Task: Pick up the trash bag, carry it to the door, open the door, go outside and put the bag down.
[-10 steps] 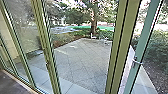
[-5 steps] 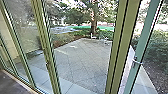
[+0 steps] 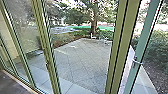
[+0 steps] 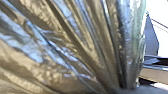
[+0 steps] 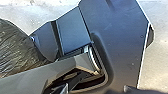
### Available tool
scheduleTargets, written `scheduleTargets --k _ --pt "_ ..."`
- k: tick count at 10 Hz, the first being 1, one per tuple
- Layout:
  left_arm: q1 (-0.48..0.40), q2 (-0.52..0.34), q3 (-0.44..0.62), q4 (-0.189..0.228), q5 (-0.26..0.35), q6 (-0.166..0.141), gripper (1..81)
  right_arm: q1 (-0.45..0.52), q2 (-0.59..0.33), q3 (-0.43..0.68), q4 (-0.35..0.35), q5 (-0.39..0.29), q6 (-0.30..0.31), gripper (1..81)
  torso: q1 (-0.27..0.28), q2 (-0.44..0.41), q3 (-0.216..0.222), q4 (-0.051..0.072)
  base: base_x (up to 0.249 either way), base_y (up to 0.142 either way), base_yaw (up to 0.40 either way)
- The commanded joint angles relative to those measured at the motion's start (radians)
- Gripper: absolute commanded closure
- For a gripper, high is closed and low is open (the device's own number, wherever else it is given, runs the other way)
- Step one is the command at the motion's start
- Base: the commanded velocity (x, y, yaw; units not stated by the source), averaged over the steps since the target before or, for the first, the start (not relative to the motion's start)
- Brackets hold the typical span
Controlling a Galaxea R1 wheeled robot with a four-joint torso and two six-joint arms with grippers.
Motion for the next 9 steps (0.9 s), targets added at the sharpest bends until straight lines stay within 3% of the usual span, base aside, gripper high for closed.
scheduleTargets --k 1,9 --pt "-0.054 -0.004 0.0 0.008 0.068 0.008 81.1 0.043 0.017 0.008 -0.014 -0.061 -0.008 1.0 0.0 0.0 0.0 0.0 0.0 0.0 -0.157" --pt "-0.054 -0.005 0.001 0.007 0.068 0.008 81.1 0.042 0.019 0.008 -0.013 -0.061 -0.008 1.0 0.0 0.0 0.0 0.0 0.0 0.0 -0.172"
